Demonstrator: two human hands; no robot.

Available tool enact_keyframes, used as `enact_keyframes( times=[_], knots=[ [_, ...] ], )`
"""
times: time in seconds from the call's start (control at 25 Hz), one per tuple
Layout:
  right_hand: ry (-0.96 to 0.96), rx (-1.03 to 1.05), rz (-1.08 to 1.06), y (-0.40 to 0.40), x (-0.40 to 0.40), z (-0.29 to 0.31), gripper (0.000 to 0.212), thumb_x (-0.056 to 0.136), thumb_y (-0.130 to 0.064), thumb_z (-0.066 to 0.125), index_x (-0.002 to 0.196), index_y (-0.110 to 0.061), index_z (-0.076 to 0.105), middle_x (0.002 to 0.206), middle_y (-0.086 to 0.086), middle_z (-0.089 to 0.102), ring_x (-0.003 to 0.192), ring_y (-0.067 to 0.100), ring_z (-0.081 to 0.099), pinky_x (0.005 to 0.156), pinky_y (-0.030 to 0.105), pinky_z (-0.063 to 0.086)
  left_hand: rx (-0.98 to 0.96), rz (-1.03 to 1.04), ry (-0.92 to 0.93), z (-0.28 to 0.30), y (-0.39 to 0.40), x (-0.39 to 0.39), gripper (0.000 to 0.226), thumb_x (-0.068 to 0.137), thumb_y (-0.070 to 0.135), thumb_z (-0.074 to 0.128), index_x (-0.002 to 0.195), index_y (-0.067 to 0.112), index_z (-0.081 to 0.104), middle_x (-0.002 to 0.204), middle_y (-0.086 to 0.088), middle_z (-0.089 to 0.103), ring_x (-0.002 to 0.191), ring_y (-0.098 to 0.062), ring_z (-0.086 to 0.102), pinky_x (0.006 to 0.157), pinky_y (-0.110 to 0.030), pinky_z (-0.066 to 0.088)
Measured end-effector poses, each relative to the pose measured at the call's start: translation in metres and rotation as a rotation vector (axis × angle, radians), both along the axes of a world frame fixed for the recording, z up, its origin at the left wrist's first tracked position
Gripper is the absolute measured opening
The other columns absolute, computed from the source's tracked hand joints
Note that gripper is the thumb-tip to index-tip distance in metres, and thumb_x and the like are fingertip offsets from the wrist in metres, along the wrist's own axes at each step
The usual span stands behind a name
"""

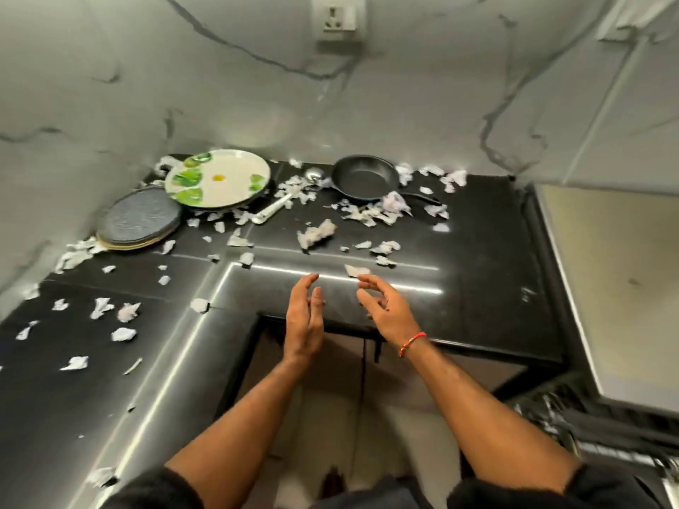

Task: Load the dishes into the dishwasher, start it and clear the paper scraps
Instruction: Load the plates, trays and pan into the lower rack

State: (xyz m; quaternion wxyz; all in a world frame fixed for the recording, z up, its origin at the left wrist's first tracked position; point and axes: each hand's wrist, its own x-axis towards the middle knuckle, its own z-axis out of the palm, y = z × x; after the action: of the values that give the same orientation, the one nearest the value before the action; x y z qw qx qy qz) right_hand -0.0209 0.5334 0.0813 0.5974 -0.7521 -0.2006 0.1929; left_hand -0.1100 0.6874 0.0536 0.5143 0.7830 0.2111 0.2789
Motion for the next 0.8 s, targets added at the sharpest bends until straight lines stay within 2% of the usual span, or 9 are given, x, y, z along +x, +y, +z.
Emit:
enact_keyframes(
  times=[0.08, 0.2, 0.32, 0.52, 0.6, 0.68, 0.8],
  knots=[
    [0.007, 0.019, 0.070, 0.040, 0.004, 0.009, 0.031, 0.093, -0.033, 0.062, 0.124, -0.033, 0.059, 0.123, -0.008, 0.064, 0.101, 0.019, 0.067, 0.089, 0.042, 0.057, -0.025, 0.067, 0.009, 0.007, 0.034, -0.008, 0.039, 0.105, 0.045, 0.041, 0.141, 0.031, 0.049, 0.138, 0.010, 0.051, 0.105, -0.014, 0.066, 0.090, -0.047, 0.057],
    [0.029, 0.062, 0.126, 0.087, 0.009, 0.019, 0.028, 0.090, -0.036, 0.061, 0.117, -0.043, 0.058, 0.121, -0.011, 0.064, 0.102, 0.019, 0.067, 0.083, 0.037, 0.057, -0.068, 0.160, 0.016, 0.011, 0.069, -0.019, 0.041, 0.106, 0.043, 0.040, 0.143, 0.029, 0.047, 0.140, 0.008, 0.049, 0.104, -0.013, 0.066, 0.086, -0.043, 0.059],
    [0.127, 0.110, 0.143, 0.132, 0.019, 0.026, 0.025, 0.098, -0.023, 0.059, 0.121, -0.034, 0.058, 0.119, -0.006, 0.063, 0.096, 0.020, 0.068, 0.080, 0.043, 0.058, -0.079, 0.285, -0.029, 0.013, 0.099, -0.022, 0.039, 0.106, 0.040, 0.040, 0.142, 0.027, 0.049, 0.138, 0.008, 0.050, 0.111, -0.018, 0.064, 0.084, -0.043, 0.060],
    [0.172, 0.110, 0.275, 0.198, 0.043, 0.034, 0.027, 0.098, -0.020, 0.058, 0.124, -0.027, 0.057, 0.119, -0.003, 0.063, 0.093, 0.017, 0.067, 0.082, 0.045, 0.058, -0.098, 0.471, -0.008, 0.018, 0.137, -0.017, 0.042, 0.104, 0.048, 0.040, 0.140, 0.030, 0.050, 0.135, 0.008, 0.053, 0.109, -0.014, 0.064, 0.084, -0.042, 0.059],
    [0.169, 0.113, 0.348, 0.219, 0.055, 0.038, 0.028, 0.099, -0.019, 0.058, 0.126, -0.025, 0.056, 0.115, -0.006, 0.063, 0.093, 0.016, 0.066, 0.082, 0.044, 0.058, -0.088, 0.555, -0.025, 0.022, 0.153, -0.013, 0.040, 0.103, 0.052, 0.041, 0.137, 0.033, 0.051, 0.131, 0.015, 0.053, 0.105, -0.009, 0.065, 0.084, -0.045, 0.059],
    [0.159, 0.103, 0.431, 0.239, 0.066, 0.041, 0.028, 0.099, -0.017, 0.058, 0.126, -0.024, 0.056, 0.115, -0.004, 0.063, 0.094, 0.015, 0.065, 0.081, 0.042, 0.057, -0.091, 0.642, -0.010, 0.023, 0.170, -0.006, 0.039, 0.103, 0.050, 0.042, 0.137, 0.033, 0.052, 0.130, 0.013, 0.052, 0.100, -0.007, 0.066, 0.085, -0.049, 0.059],
    [0.147, 0.098, 0.499, 0.264, 0.074, 0.038, 0.027, 0.097, -0.016, 0.059, 0.122, -0.026, 0.059, 0.118, 0.000, 0.064, 0.091, 0.016, 0.065, 0.082, 0.042, 0.056, -0.097, 0.749, 0.008, 0.019, 0.190, -0.005, 0.039, 0.102, 0.054, 0.042, 0.136, 0.038, 0.050, 0.132, 0.012, 0.050, 0.108, -0.015, 0.065, 0.088, -0.053, 0.058]
  ],
)
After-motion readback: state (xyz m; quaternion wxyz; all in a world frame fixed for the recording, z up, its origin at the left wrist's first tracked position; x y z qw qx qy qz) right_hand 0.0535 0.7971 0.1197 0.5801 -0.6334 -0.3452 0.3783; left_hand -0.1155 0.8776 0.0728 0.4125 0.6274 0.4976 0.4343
